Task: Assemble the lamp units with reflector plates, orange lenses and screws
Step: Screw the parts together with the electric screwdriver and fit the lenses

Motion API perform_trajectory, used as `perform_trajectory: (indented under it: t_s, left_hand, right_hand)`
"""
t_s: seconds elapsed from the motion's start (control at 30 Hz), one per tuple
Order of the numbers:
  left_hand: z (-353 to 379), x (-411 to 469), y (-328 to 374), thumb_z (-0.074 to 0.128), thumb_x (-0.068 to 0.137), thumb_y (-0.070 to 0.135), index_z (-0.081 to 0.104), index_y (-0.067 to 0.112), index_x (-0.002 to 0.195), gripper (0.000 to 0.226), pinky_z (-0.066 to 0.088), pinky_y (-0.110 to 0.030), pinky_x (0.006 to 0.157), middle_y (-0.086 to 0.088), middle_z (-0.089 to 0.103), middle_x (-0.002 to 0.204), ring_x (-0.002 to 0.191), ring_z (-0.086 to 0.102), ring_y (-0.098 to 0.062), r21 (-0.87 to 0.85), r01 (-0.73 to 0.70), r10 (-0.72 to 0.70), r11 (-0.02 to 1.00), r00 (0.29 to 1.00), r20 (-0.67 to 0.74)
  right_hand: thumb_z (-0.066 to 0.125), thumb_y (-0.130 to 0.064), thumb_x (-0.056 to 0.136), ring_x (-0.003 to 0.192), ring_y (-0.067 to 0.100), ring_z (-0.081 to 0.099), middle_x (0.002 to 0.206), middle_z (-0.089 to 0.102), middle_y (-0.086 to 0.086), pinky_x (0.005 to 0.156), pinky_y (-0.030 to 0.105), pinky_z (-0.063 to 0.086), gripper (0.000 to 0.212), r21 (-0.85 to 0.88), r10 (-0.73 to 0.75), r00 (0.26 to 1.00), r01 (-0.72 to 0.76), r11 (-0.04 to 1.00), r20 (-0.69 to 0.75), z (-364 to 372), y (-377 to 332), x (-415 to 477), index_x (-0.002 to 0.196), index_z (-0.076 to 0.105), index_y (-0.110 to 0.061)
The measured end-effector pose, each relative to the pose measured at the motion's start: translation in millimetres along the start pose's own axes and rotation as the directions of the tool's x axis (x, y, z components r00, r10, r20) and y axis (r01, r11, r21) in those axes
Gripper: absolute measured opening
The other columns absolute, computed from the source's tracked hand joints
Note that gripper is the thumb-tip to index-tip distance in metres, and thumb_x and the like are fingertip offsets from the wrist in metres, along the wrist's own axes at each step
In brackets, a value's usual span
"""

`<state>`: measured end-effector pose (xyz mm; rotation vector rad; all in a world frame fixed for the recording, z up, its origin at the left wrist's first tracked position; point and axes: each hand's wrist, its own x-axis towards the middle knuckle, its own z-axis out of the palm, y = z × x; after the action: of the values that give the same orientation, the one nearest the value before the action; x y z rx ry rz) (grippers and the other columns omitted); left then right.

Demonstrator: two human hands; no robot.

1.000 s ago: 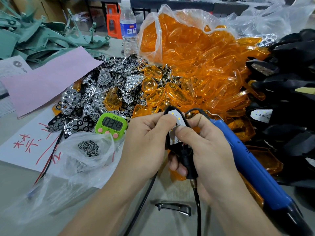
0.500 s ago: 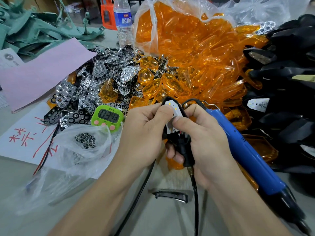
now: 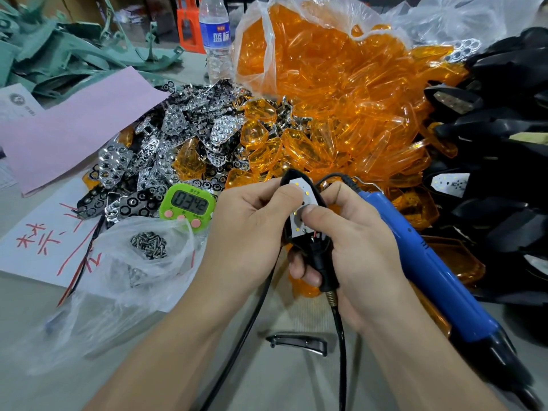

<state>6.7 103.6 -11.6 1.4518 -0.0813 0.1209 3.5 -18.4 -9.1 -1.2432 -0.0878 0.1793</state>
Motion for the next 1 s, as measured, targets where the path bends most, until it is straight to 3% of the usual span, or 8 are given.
perform_trajectory:
  t_s: [0.1, 0.17, 0.33, 0.43, 0.6, 0.77, 0.9, 1.0]
  left_hand:
    - [-0.5, -0.3, 0.2, 0.065, 0.091, 0.022, 0.079, 0.032, 0.107, 0.023, 0.049, -0.031, 0.037, 0.002, 0.079, 0.093, 0.057, 0.071, -0.026, 0.129, -0.071, 0.084, 0.989, 0.992, -0.099]
    - [-1.6, 0.2, 1.6, 0.068, 0.090, 0.021, 0.078, 0.036, 0.108, 0.025, 0.052, -0.028, 0.041, 0.010, 0.080, 0.100, 0.069, 0.075, -0.022, 0.170, -0.112, 0.131, 0.979, 0.986, -0.106]
    - [-4.4, -0.9, 5.6, 0.067, 0.095, 0.000, 0.080, 0.022, 0.095, 0.026, 0.049, -0.030, 0.035, -0.003, 0.079, 0.086, 0.049, 0.065, -0.028, -0.033, -0.071, 0.068, 0.997, 0.995, -0.070]
    - [-10.9, 4.7, 5.6, 0.073, 0.087, 0.000, 0.080, 0.022, 0.095, 0.024, 0.058, -0.028, 0.057, -0.002, 0.079, 0.084, 0.066, 0.070, -0.018, -0.047, -0.068, 0.064, 0.997, 0.994, -0.091]
    - [-16.8, 9.8, 4.7, 0.067, 0.090, -0.007, 0.078, 0.018, 0.100, 0.030, 0.057, -0.020, 0.073, -0.003, 0.080, 0.087, 0.081, 0.074, -0.012, -0.061, 0.016, -0.017, 0.998, 1.000, -0.025]
    - [-19.4, 9.3, 4.9, 0.067, 0.092, -0.002, 0.080, 0.021, 0.104, 0.029, 0.056, -0.022, 0.082, 0.000, 0.081, 0.096, 0.092, 0.074, -0.010, 0.080, 0.060, -0.063, 0.995, 0.997, 0.039]
    - [-16.1, 6.6, 5.1, 0.061, 0.101, 0.007, 0.078, 0.025, 0.116, 0.029, 0.054, -0.022, 0.099, 0.007, 0.079, 0.111, 0.113, 0.070, -0.006, 0.152, 0.057, -0.075, 0.987, 0.991, 0.114]
    - [-9.5, 2.5, 2.9, 0.063, 0.095, 0.024, 0.065, 0.036, 0.135, 0.041, 0.053, -0.025, 0.102, 0.014, 0.075, 0.120, 0.117, 0.067, -0.003, 0.137, 0.111, -0.137, 0.984, 0.972, 0.193]
  right_hand:
    - [0.059, -0.016, 0.083, 0.037, 0.028, 0.051, 0.060, 0.058, 0.011, 0.035, 0.024, 0.035, 0.020, -0.053, -0.021, 1.000, 0.020, 0.998, -0.017, 0.2, 2.6, 0.6, 0.090, 0.044, -0.006]
    - [0.059, -0.016, 0.084, 0.037, 0.029, 0.051, 0.058, 0.056, 0.011, 0.035, 0.024, 0.035, 0.019, -0.095, -0.054, 0.998, 0.051, 0.994, -0.035, 0.2, 4.3, 1.1, 0.087, 0.043, -0.008]
    - [0.065, -0.026, 0.086, 0.040, 0.031, 0.056, 0.059, 0.060, 0.010, 0.036, 0.026, 0.039, 0.022, -0.129, -0.037, 0.999, 0.035, 0.991, -0.017, 0.0, 4.6, 0.2, 0.083, 0.045, -0.016]
    - [0.065, -0.023, 0.084, 0.049, 0.034, 0.062, 0.068, 0.066, 0.017, 0.041, 0.040, 0.051, 0.012, -0.229, -0.034, 0.999, 0.034, 0.973, 0.006, -2.6, 0.7, 0.5, 0.084, 0.054, -0.017]
    - [0.063, -0.040, 0.084, 0.065, 0.008, 0.067, 0.070, 0.070, -0.010, 0.058, 0.028, 0.054, 0.015, -0.706, -0.346, 0.936, 0.202, 0.679, -0.066, -8.0, 0.3, 1.2, 0.078, 0.070, -0.029]
    - [0.077, -0.025, 0.087, 0.049, 0.006, 0.058, 0.067, 0.072, -0.004, 0.044, 0.024, 0.046, 0.014, -0.600, -0.285, 0.958, 0.208, 0.772, -0.034, -10.3, -3.2, -0.6, 0.092, 0.066, -0.031]
    - [0.073, -0.032, 0.079, 0.048, 0.023, 0.061, 0.065, 0.071, 0.002, 0.043, 0.045, 0.052, 0.011, -0.615, -0.296, 0.953, 0.199, 0.763, -0.060, -16.8, -8.0, 1.0, 0.090, 0.069, -0.032]
    - [0.076, -0.023, 0.079, 0.050, 0.013, 0.068, 0.064, 0.072, -0.001, 0.041, 0.028, 0.051, 0.010, -0.546, -0.299, 0.952, 0.215, 0.810, -0.068, -19.0, -9.2, 2.3, 0.084, 0.072, -0.030]
